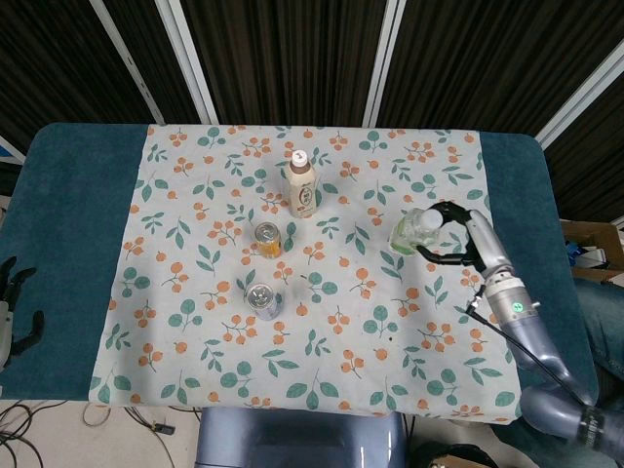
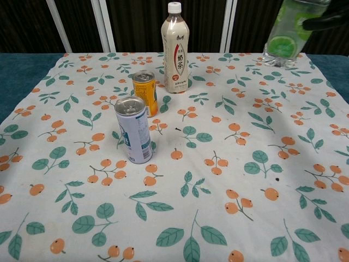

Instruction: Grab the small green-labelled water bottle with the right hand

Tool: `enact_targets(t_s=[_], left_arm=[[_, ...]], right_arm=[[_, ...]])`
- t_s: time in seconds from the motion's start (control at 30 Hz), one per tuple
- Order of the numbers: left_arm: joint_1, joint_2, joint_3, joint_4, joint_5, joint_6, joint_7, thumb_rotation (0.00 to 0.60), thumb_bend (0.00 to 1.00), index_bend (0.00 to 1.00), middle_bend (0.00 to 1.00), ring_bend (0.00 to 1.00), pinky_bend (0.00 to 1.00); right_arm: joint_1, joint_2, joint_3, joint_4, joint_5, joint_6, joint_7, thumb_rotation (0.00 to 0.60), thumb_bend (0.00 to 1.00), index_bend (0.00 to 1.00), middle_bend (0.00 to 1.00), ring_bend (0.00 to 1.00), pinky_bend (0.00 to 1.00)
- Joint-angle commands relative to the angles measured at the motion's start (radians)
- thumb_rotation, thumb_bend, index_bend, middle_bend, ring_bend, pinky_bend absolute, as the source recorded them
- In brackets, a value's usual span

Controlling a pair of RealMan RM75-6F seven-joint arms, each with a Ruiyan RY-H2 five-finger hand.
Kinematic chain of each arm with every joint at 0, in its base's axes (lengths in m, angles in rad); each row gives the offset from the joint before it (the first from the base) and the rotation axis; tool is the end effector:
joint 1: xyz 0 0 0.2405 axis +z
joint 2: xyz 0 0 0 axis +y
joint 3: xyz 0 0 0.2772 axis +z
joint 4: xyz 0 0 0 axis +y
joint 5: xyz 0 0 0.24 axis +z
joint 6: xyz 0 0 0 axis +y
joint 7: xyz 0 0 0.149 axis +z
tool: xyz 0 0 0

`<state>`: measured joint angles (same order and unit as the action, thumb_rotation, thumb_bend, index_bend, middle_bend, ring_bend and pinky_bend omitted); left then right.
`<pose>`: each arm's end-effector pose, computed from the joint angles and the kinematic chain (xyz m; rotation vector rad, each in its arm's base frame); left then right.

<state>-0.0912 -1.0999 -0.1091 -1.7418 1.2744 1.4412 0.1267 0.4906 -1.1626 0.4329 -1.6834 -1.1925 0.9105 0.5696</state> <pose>-0.3403 0.2009 0.1464 -1.2180 -0.9908 -0.7995 -0.2066 -0.3818 0.1166 1.2326 -1.6052 1.5153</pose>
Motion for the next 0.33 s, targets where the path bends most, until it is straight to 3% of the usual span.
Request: enact_targets(t_s=[0.03, 0.33], left_arm=[[0.000, 0.000, 0.000, 0.000, 0.000, 0.000, 0.000, 0.600, 0.48, 0.14, 0.00, 0.03, 0.00], [0.002, -0.002, 0.003, -0.002, 0.004, 0.003, 0.005, 0.600, 0.48, 0.14, 0.00, 0.03, 0.00]], right_arm=[[-0.075, 0.112, -0.024, -0.059, -0.089, 0.013, 0.134, 0.600, 0.39, 0.48, 0.50, 0.44, 0.27], [-0.154, 0.223, -0.051, -0.050, -0.243, 0.104, 0.439, 0.600, 0.39, 0.48, 0.50, 0.44, 0.27]])
